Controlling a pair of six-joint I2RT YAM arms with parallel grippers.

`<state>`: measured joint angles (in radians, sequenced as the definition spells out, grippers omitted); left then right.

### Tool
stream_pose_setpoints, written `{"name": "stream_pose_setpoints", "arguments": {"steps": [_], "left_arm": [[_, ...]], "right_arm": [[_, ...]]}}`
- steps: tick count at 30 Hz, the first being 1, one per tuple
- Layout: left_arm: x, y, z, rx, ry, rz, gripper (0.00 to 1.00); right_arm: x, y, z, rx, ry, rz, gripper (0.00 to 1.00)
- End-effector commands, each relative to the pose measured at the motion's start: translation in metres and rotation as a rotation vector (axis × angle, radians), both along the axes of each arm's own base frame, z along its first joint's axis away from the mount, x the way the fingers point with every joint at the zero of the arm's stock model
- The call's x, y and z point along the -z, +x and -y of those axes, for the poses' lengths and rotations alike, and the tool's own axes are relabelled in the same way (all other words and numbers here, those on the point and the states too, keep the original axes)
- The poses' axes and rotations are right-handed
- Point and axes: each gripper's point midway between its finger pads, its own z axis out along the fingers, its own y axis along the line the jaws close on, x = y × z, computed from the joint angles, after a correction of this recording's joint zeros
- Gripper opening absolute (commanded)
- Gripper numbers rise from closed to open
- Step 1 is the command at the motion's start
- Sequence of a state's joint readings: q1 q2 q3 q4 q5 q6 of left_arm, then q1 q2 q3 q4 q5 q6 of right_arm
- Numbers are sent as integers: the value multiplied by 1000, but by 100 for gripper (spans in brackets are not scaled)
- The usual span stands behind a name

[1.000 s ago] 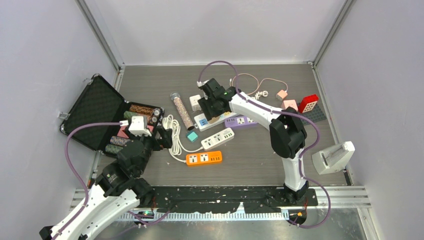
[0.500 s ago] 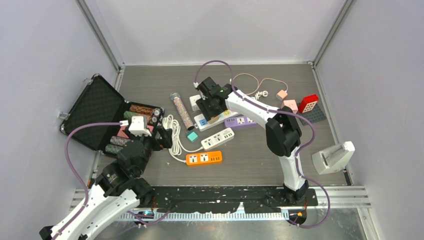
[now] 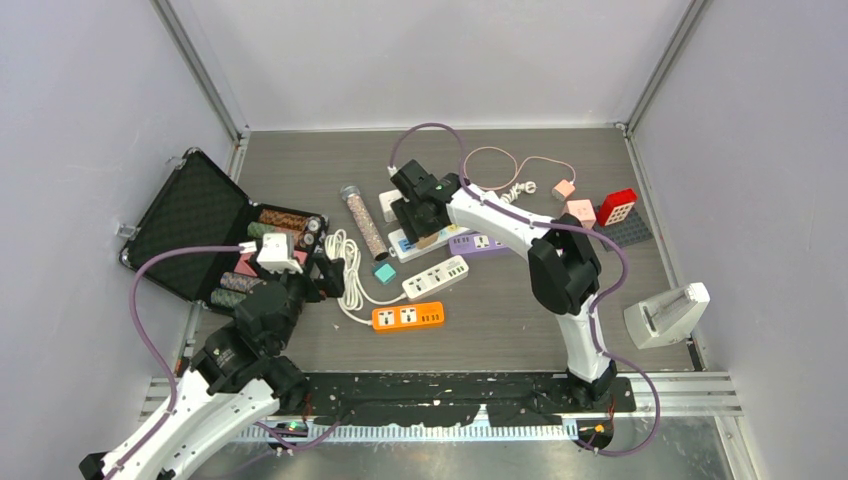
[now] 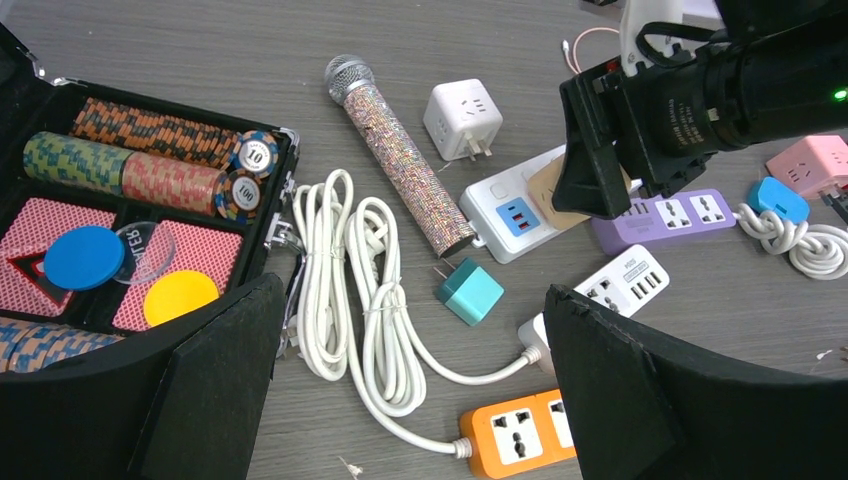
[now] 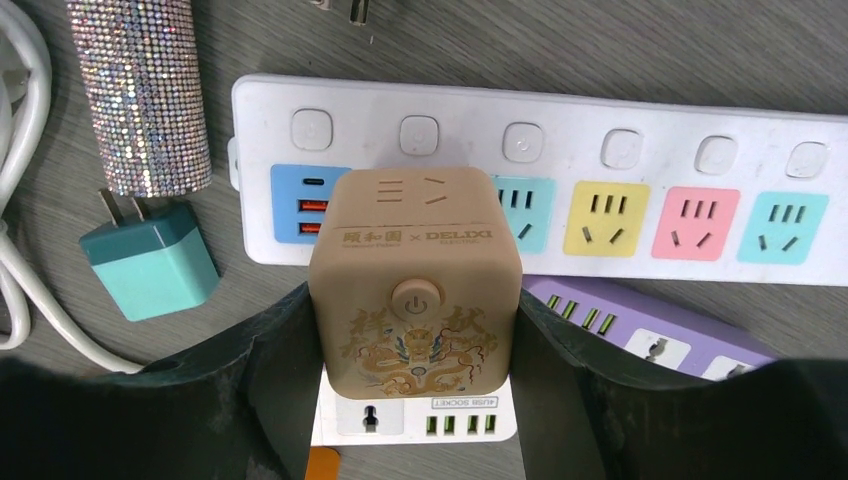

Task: Insert the plug

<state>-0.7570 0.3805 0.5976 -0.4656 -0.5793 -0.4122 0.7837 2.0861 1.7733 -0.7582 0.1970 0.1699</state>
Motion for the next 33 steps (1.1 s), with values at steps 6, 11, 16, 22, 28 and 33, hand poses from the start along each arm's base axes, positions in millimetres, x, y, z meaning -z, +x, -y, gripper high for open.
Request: {"name": "stream_pose_setpoints", "arguments": {"steps": [6, 11, 16, 22, 28, 33], "left_arm": [[-2, -5, -3, -9, -58, 16, 100], [-3, -8, -5, -4, -77, 25, 100], [-4, -11, -4, 7, -92, 29, 100], [-7, -12, -5, 10, -80, 22, 100], [-13, -14, -5, 20, -62, 5, 99], [-13, -19, -2, 50, -54, -23, 100]], "right_arm": [[89, -22, 35, 70, -158, -202, 5], [98, -32, 41, 58, -187, -207, 5], [114, -41, 51, 85, -214, -215, 5], [81, -28, 40, 116, -153, -138, 15], [-39, 11, 0, 65, 127, 33, 86], [-108, 13, 3, 36, 235, 163, 99]]}}
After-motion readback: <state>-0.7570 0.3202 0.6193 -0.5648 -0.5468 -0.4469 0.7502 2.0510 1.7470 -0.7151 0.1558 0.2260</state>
